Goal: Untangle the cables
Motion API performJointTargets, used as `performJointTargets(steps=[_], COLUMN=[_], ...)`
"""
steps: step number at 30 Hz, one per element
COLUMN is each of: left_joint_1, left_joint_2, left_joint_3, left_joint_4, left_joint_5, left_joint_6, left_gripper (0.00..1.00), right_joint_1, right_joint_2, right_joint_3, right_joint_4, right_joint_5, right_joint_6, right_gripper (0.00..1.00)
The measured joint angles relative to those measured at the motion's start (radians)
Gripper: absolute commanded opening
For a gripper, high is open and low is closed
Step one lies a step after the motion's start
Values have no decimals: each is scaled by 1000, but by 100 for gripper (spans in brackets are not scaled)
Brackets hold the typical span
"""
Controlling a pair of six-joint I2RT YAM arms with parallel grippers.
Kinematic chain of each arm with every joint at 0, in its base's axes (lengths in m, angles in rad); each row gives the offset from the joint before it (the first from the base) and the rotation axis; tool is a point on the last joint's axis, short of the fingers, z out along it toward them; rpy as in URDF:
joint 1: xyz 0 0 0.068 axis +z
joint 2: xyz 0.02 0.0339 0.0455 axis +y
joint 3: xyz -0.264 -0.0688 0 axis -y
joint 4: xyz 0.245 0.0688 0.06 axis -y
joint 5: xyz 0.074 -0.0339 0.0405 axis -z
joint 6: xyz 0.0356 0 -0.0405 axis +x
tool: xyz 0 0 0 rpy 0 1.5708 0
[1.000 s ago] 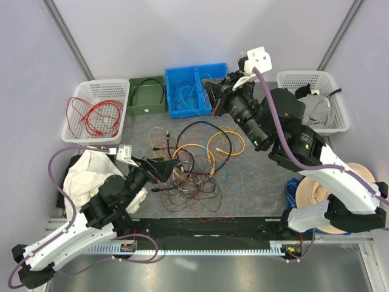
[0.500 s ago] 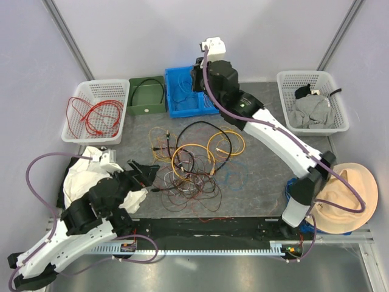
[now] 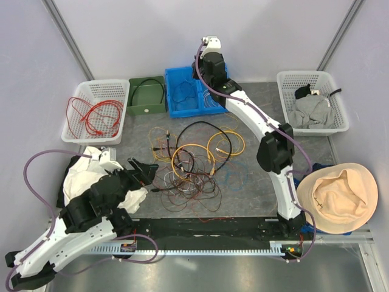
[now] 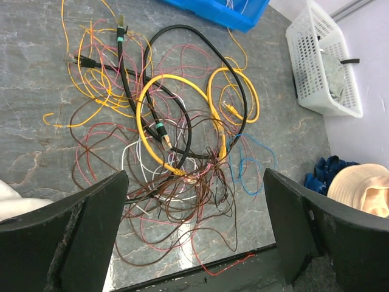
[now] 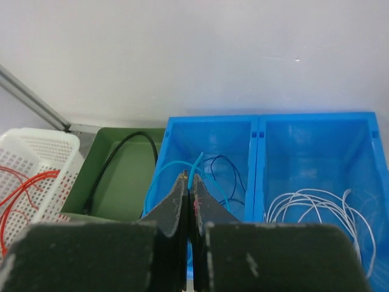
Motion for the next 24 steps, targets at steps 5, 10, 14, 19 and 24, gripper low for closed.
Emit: performJointTargets(steps=[5, 10, 14, 19, 24], left_joint_1=[0, 0, 0, 0, 0], left_joint_2=[59, 99, 112, 112, 111], left_joint_3=[26, 39, 53, 56, 56], left_joint_4=[1, 2, 2, 2, 2], left_joint_5=[-27, -51, -60, -68, -67], left_joint_6=[11, 33, 53, 67, 68], left_gripper=[100, 100, 100, 100, 100], right_joint_1=[-29, -31, -24, -11, 4], right_joint_2=[158, 195, 178, 145, 139], right_joint_3=[130, 130, 116, 124, 203], right_joint_4=[33, 65, 125, 140, 139], right_joint_5=[-47, -71, -71, -71, -71], right_joint_6=[23, 32, 28, 15, -1], right_gripper=[0, 0, 0, 0, 0])
